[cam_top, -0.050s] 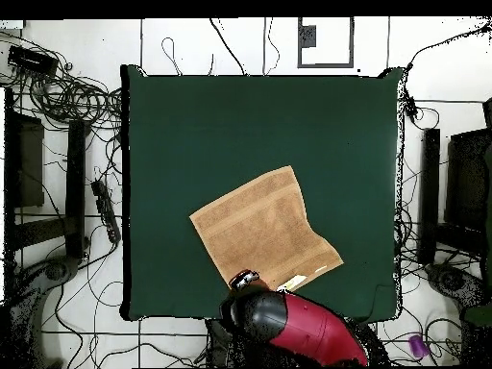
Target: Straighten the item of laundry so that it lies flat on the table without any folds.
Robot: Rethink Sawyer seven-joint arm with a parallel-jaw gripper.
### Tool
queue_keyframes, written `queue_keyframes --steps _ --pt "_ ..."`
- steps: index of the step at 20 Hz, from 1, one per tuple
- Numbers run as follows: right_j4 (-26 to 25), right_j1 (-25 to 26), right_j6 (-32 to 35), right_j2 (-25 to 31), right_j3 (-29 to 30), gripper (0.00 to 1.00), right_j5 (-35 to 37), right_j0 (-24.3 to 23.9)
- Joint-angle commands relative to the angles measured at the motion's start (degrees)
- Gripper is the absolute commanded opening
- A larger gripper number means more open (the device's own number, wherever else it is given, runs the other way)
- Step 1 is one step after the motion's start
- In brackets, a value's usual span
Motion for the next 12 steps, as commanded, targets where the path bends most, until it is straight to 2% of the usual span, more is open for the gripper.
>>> queue_keyframes --steps 1,12 --pt "0.54 -3.59 3.43 1.98 -6.18 1.0 9.54 0.7" --pt "-0.94 8.18 3.49 3.4 -13.26 1.0 0.63 -2.2"
